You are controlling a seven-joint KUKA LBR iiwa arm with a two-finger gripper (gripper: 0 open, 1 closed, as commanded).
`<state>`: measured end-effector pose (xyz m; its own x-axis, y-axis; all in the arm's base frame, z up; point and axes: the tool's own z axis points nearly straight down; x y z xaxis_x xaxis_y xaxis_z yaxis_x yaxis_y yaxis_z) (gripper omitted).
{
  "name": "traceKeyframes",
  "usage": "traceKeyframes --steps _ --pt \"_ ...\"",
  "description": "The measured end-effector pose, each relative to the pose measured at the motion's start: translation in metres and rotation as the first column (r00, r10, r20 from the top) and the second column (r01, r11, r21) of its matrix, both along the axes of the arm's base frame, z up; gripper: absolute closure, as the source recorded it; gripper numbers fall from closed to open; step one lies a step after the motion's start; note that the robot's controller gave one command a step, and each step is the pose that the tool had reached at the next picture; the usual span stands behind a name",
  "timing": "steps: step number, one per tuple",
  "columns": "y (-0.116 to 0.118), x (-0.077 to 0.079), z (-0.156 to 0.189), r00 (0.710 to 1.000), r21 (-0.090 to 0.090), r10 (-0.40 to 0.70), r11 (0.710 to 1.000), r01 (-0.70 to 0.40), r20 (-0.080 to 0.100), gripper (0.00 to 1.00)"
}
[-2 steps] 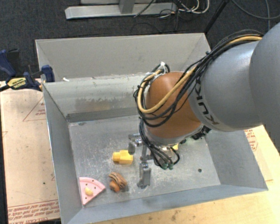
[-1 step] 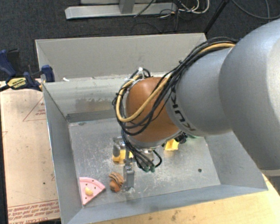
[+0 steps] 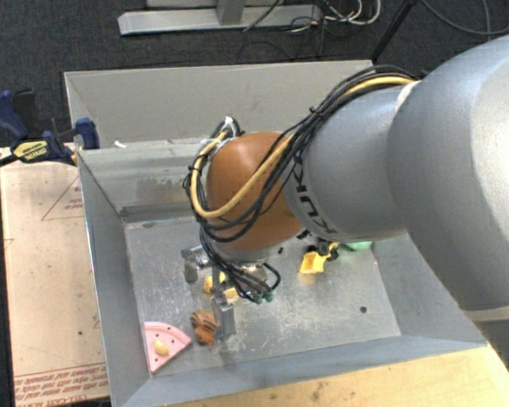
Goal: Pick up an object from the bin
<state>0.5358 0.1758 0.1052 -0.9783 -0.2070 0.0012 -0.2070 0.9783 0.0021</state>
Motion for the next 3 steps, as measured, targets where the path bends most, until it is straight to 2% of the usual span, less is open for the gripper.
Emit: traceKeyframes --steps 1,2,3 --pt "-0.007 0.0 -0.001 0.979 0.001 0.203 0.979 -0.203 0.013 0.0" --pt "-0.006 -0.005 -0.017 0.997 0.0 0.073 0.997 -0.073 0.002 0.0" --pt "-0.003 -0.022 -0.034 0.762 0.0 0.648 0.762 -0.648 0.003 1.0"
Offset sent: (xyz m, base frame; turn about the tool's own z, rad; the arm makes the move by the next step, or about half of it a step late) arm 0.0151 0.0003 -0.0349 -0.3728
